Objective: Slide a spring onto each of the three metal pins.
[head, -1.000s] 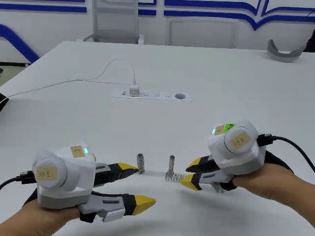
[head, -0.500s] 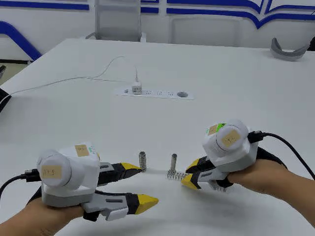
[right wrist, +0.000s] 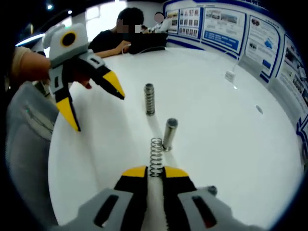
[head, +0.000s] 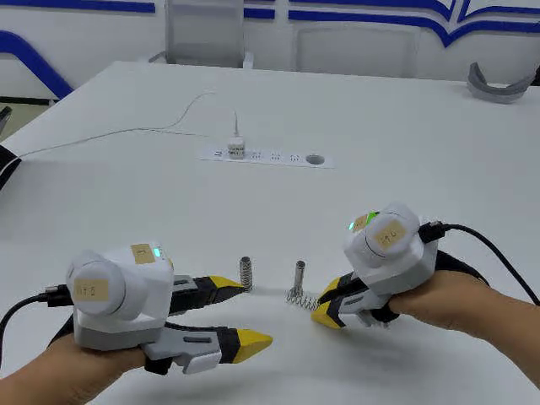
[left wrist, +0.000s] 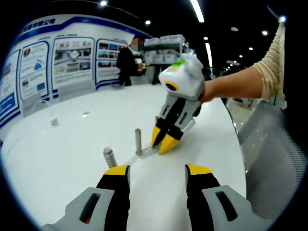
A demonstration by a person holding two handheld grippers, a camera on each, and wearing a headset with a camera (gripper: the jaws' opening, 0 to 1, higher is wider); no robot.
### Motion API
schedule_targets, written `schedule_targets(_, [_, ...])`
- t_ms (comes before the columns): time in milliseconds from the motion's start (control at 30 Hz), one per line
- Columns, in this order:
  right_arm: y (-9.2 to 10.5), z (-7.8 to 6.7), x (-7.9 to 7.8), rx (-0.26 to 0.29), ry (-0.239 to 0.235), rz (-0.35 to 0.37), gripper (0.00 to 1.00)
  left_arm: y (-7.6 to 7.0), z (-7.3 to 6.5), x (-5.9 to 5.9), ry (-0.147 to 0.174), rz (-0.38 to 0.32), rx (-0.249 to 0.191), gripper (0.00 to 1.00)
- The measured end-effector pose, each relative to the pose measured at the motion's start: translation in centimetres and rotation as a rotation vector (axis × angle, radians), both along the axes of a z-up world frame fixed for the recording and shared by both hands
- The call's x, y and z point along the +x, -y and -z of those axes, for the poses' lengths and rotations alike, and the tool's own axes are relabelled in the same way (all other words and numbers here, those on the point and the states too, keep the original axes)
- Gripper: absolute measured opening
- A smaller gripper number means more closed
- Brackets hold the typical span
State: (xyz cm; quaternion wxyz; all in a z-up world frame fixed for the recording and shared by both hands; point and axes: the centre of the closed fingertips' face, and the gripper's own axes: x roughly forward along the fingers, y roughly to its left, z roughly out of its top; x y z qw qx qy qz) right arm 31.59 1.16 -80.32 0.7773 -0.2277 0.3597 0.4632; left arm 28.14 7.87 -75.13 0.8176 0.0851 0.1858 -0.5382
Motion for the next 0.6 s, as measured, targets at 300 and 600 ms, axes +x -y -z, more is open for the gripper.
schedule_targets(300, [0.2, -0.7, -0.5, 0.003, -0.003, -0.009, 0.12, 0.0, 0.0, 0.1, 0.006, 0.001, 0.004, 0.46])
schedule_targets(600, [-0.3, -2.7, -2.1, 0.018, 0.023, -0.085, 0.11, 0.9, 0.0, -0.4, 0.012, 0.032, 0.006, 0.45])
